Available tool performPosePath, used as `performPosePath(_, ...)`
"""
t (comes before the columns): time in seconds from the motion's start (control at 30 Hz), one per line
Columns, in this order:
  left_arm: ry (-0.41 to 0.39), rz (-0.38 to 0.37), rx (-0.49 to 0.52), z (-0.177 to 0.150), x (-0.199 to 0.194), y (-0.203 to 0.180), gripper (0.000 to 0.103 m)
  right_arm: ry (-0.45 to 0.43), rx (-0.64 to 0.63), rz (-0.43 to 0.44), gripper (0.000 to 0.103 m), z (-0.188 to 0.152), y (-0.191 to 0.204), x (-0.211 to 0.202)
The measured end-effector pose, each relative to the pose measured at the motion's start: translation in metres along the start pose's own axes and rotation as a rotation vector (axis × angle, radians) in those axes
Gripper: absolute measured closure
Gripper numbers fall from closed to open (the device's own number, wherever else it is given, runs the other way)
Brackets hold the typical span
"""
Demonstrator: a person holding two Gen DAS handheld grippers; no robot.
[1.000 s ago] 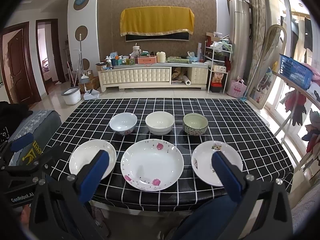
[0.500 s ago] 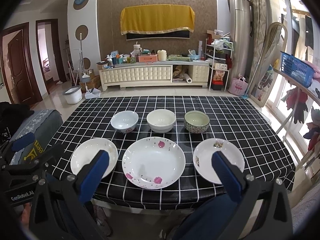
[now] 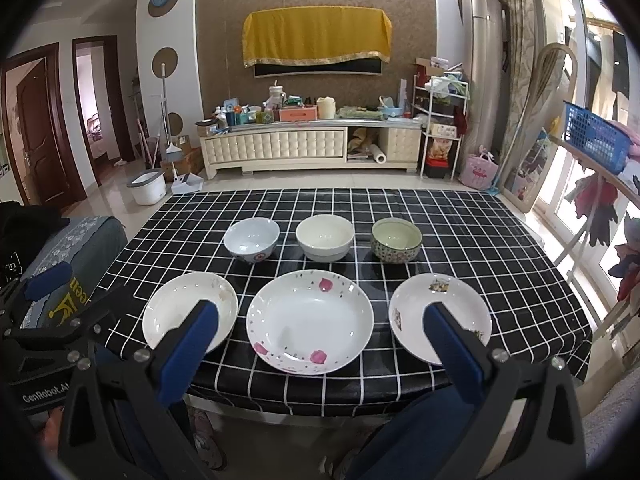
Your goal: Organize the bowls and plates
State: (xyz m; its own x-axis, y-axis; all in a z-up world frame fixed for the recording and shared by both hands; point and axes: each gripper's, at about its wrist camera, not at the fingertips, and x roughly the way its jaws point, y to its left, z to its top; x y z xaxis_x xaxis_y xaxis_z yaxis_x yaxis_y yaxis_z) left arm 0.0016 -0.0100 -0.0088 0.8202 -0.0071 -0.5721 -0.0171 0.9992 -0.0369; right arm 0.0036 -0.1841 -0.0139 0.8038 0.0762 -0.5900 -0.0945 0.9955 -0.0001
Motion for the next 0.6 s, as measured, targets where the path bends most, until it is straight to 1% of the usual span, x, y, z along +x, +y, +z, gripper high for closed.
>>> performPosePath(0.6, 0.003, -0.001, -0.004, -0.0006, -0.0011, 0.0005, 0.0, 0.001, 0.009, -0.001, 0.0, 0.0004, -0.003, -0.0006)
